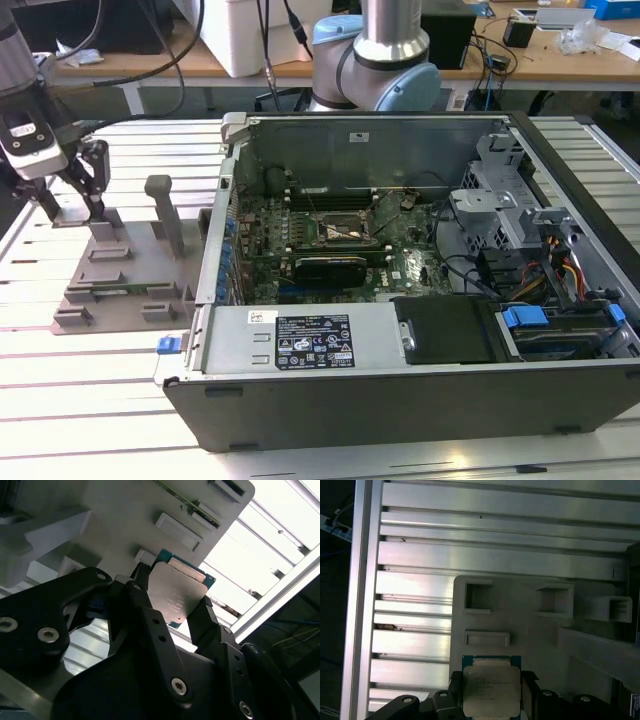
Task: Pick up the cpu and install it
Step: 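Pick up the cpu and move it towards the insertion slot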
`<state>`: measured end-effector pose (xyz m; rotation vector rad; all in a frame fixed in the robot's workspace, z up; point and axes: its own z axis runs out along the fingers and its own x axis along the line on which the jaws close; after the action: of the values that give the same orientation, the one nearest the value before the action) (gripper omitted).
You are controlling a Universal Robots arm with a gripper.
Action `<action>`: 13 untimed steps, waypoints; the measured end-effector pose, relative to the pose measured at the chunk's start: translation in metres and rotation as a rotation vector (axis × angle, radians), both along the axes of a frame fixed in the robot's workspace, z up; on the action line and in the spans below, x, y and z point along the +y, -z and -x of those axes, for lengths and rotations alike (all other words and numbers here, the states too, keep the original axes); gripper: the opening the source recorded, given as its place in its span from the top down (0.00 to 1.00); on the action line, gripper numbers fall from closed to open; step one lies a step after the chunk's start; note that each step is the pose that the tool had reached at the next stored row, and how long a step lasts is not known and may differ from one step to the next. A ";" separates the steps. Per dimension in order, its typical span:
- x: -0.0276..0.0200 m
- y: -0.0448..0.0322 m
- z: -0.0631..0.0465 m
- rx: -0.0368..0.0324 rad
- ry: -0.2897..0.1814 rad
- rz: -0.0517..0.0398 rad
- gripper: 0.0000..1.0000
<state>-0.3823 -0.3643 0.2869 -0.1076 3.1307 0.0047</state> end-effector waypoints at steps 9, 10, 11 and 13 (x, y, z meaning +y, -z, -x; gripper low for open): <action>0.0013 -0.0177 0.000 -0.0002 0.000 0.0000 0.45; 0.0015 -0.0195 0.000 -0.0001 0.000 0.0000 0.45; 0.0016 -0.0213 0.000 0.0000 0.000 0.0000 0.45; 0.0018 -0.0239 0.000 -0.0001 0.000 0.0000 0.45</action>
<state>-0.3823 -0.3626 0.3108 -0.1075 3.1306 0.0047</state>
